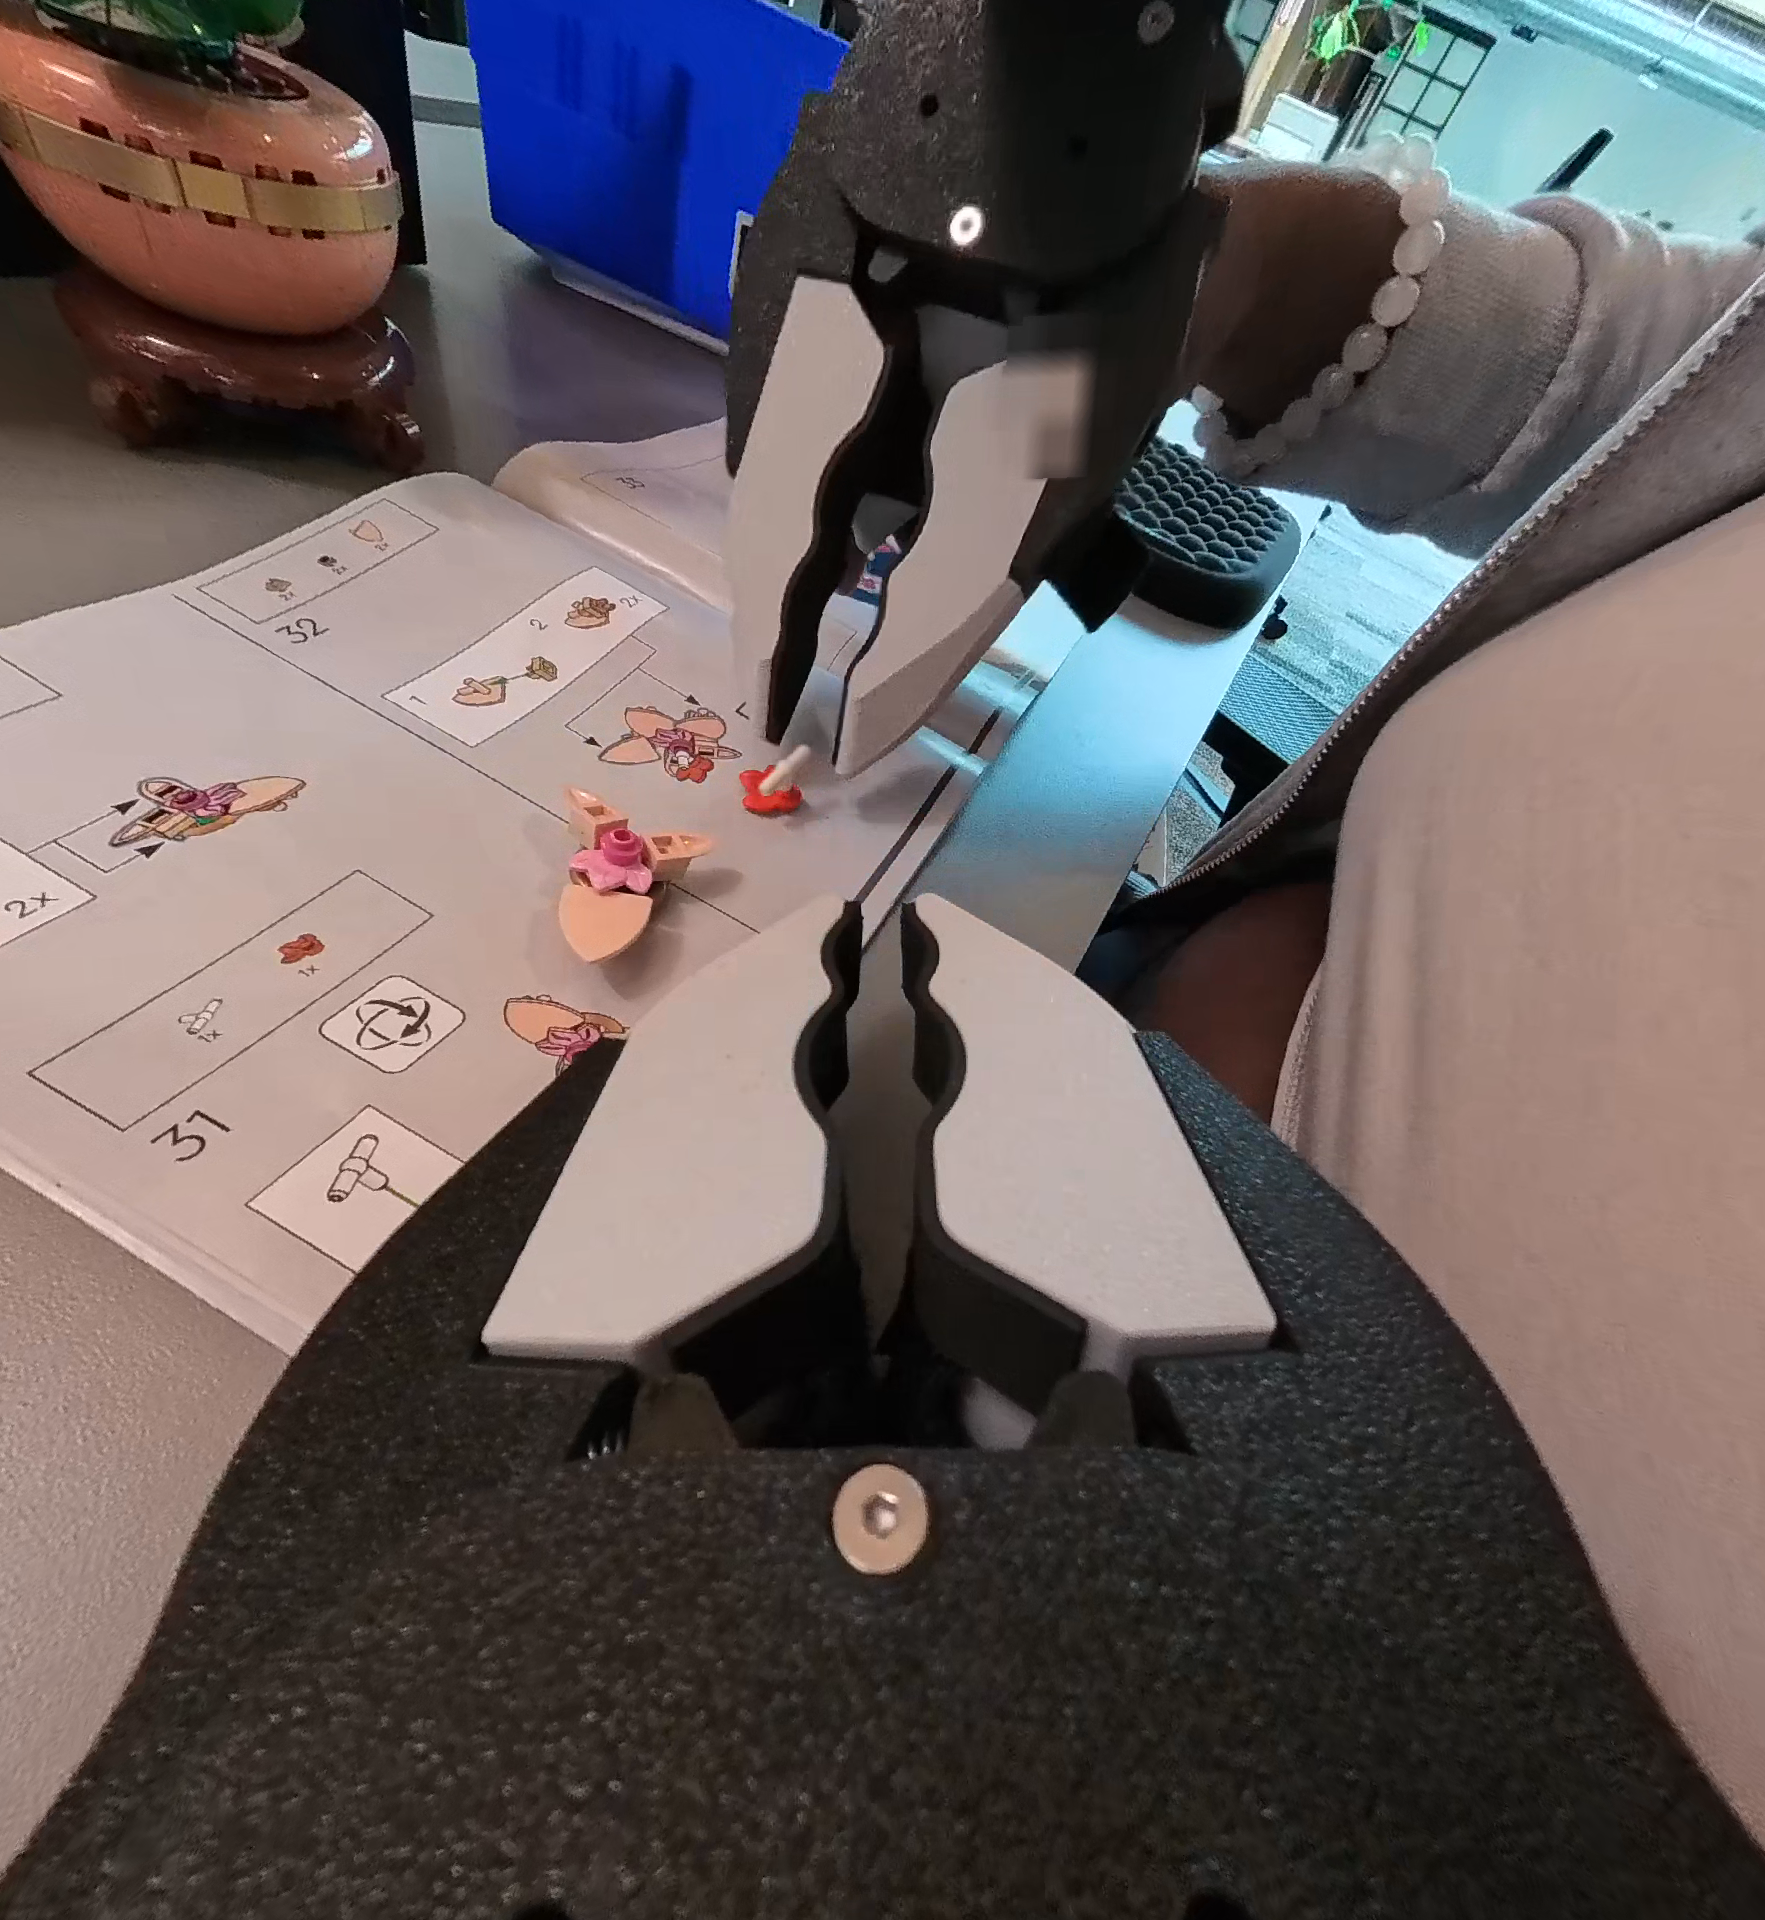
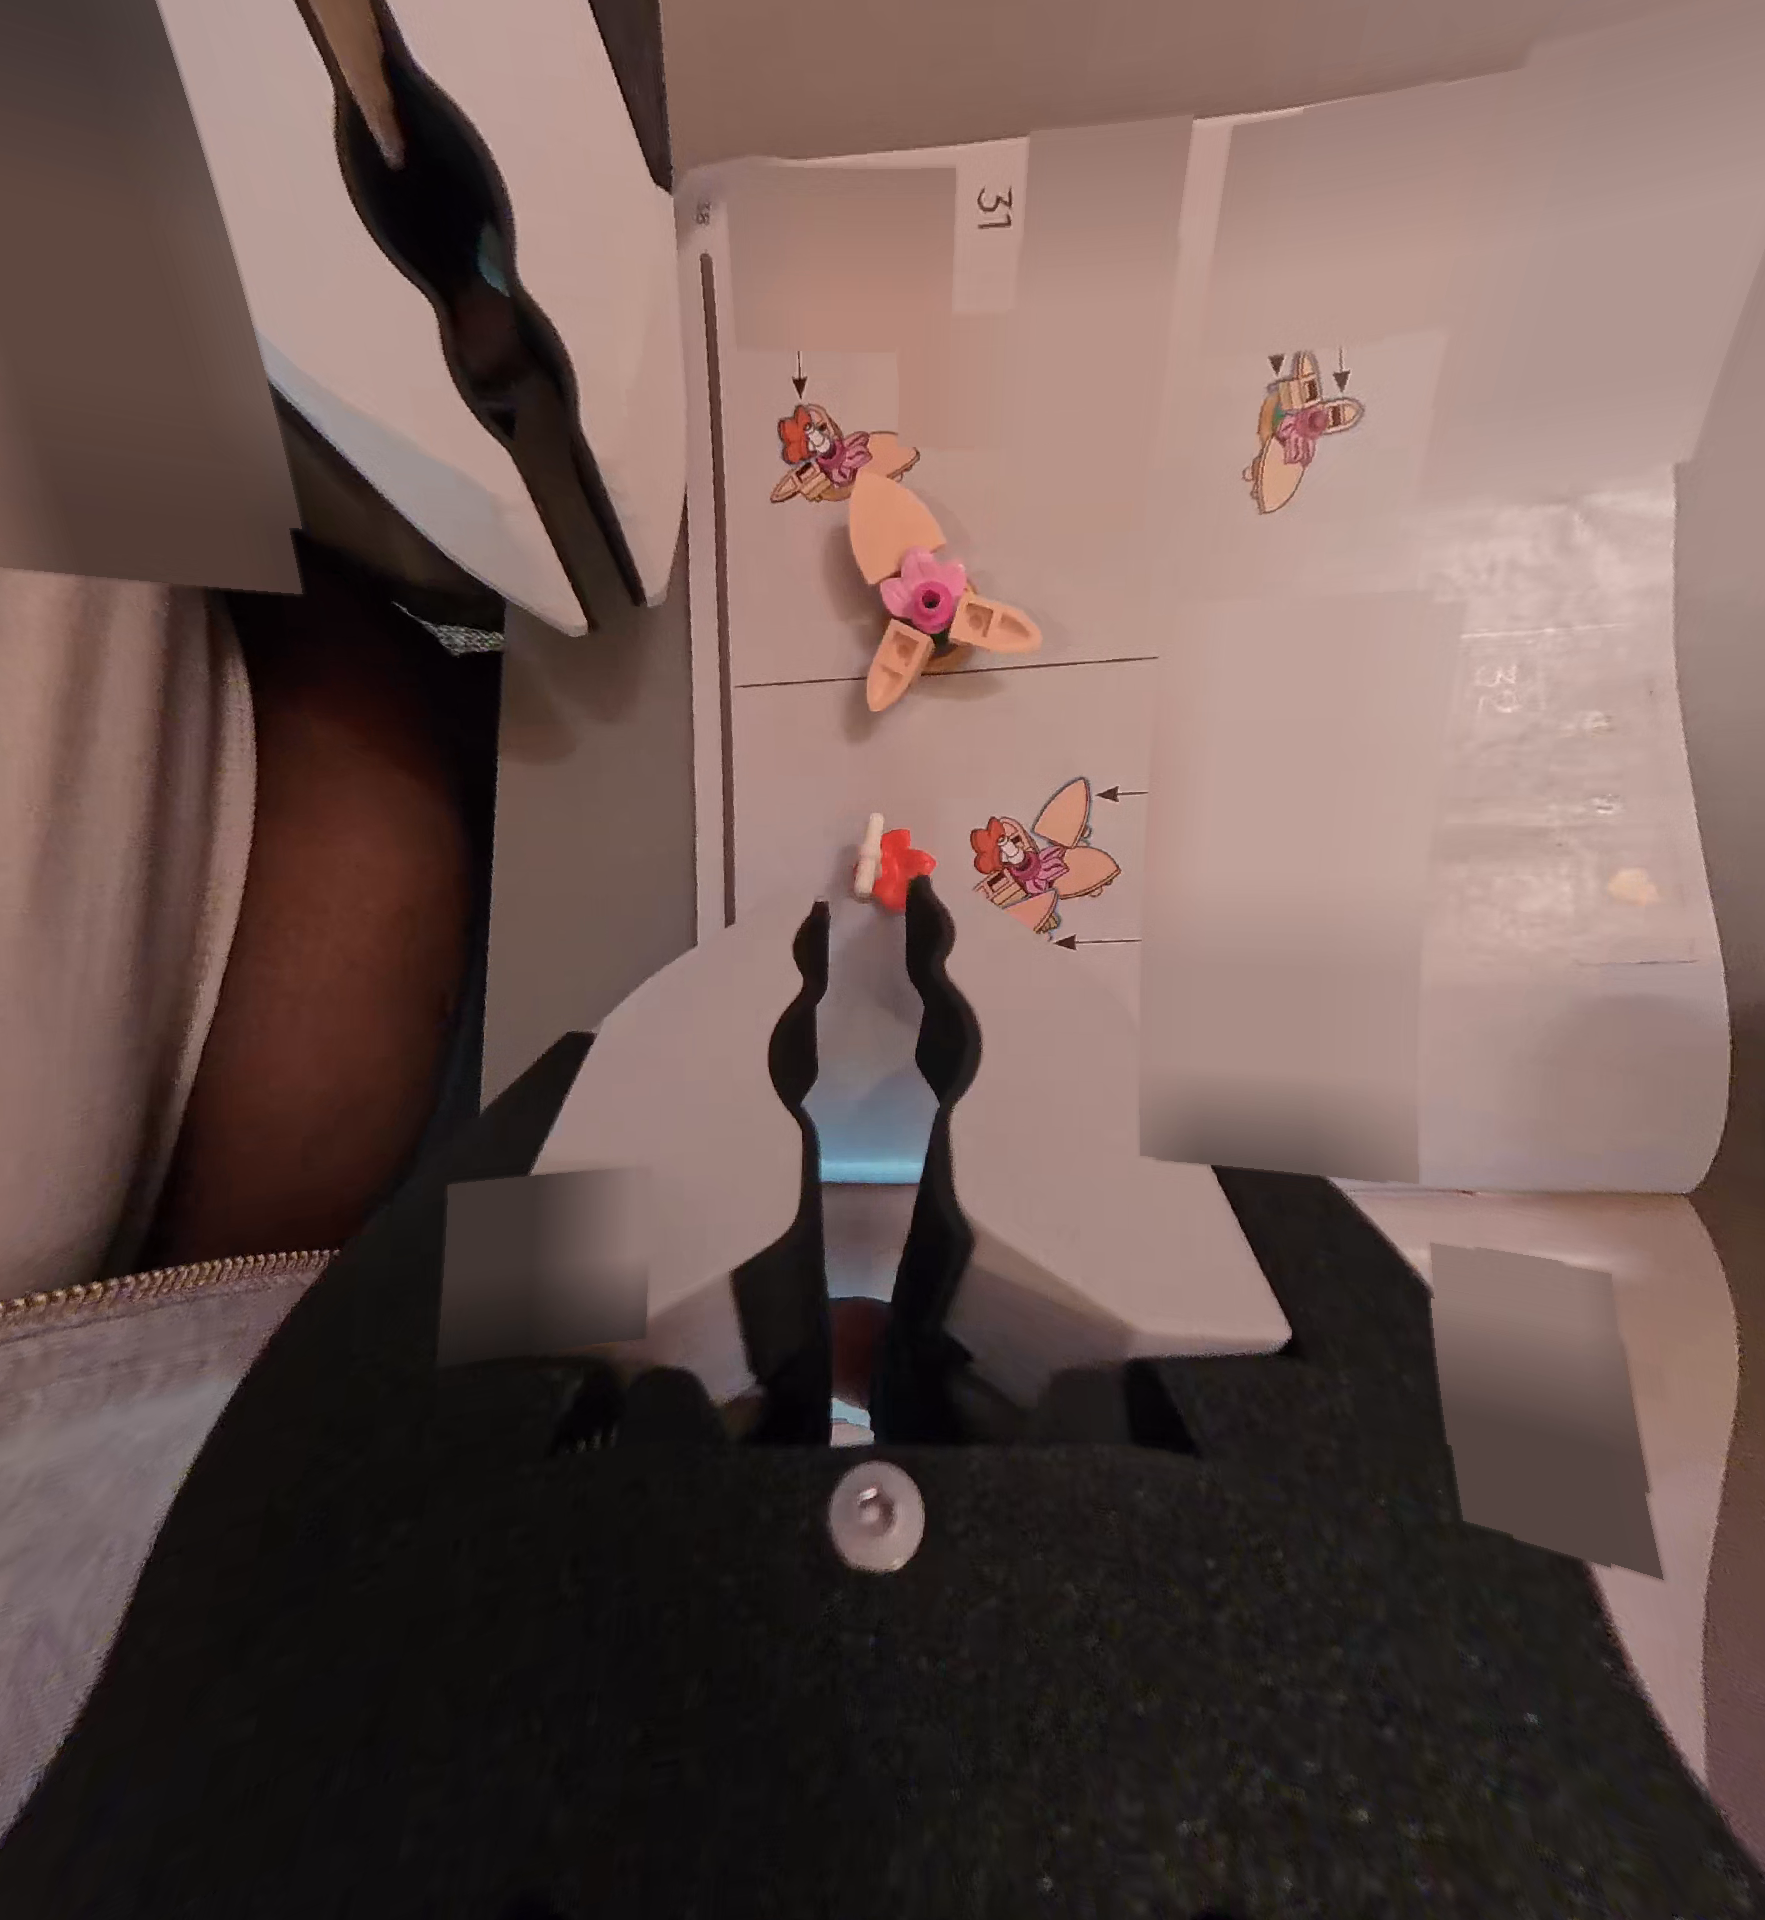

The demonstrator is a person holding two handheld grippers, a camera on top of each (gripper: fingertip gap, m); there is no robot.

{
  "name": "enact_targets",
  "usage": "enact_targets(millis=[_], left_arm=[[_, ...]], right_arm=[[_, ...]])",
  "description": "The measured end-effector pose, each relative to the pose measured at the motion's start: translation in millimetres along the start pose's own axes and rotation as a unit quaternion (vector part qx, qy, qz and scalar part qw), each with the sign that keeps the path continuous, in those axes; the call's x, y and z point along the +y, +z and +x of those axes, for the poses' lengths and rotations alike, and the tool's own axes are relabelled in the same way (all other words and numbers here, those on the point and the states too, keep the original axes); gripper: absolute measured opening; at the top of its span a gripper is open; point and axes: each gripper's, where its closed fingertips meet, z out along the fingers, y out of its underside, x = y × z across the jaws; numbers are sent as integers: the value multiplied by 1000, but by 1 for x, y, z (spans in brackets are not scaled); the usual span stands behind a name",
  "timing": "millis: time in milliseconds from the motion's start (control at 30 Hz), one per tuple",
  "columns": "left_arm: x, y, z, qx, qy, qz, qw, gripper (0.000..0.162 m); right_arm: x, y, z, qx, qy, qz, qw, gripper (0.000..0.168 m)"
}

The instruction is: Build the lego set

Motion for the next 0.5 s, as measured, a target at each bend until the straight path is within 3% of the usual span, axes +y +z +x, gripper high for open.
enact_targets(millis=[233,500], left_arm=[[0,0,0,1,-1,0,1000,7],[0,0,0,1,2,2,1000,7]], right_arm=[[-5,5,1,44,-37,-32,998,7],[0,7,0,42,-30,-57,997,3]])
